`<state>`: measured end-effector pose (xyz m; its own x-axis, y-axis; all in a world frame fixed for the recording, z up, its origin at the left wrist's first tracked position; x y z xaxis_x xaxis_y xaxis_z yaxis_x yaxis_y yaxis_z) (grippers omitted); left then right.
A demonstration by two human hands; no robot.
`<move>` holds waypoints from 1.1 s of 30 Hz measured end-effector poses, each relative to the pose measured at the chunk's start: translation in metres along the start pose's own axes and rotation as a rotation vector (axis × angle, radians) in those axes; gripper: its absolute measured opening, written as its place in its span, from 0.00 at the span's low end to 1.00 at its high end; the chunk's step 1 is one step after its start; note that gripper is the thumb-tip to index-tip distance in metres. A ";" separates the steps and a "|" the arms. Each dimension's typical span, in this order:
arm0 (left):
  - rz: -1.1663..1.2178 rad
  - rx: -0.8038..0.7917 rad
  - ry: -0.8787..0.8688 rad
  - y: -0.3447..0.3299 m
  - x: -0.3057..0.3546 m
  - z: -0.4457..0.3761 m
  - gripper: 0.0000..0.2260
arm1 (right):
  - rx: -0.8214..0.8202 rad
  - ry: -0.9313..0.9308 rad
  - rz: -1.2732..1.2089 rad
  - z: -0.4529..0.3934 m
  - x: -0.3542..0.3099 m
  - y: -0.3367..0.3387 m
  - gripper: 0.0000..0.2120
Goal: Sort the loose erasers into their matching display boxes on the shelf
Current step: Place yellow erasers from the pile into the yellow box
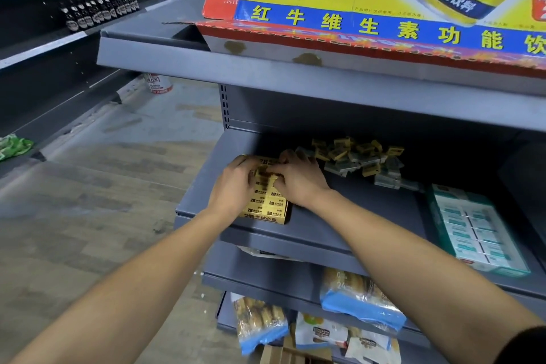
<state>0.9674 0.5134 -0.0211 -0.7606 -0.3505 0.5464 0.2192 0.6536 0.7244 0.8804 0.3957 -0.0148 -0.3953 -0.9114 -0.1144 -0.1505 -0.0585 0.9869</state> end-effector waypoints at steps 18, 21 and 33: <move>-0.333 -0.174 -0.125 -0.013 0.004 -0.001 0.24 | 0.187 0.047 -0.100 0.013 0.007 -0.005 0.19; -0.397 -0.196 -0.143 -0.015 0.005 -0.002 0.22 | 0.129 0.083 -0.029 0.015 0.006 -0.006 0.19; -0.515 -0.254 -0.141 -0.013 0.010 -0.004 0.19 | 0.081 0.095 0.128 0.012 0.004 -0.012 0.17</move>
<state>0.9593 0.4990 -0.0233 -0.8778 -0.4764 0.0497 -0.0734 0.2363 0.9689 0.8701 0.3976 -0.0285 -0.3287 -0.9441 0.0265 -0.1788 0.0897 0.9798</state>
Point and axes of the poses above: each hand's wrist, its own z-axis away from the middle knuckle, its own y-axis out of the back of the hand, x = y × z, the point moved 4 cm from there along -z, towards the middle knuckle, and after that the axes turned 4 degrees about x, right-handed, at the moved point
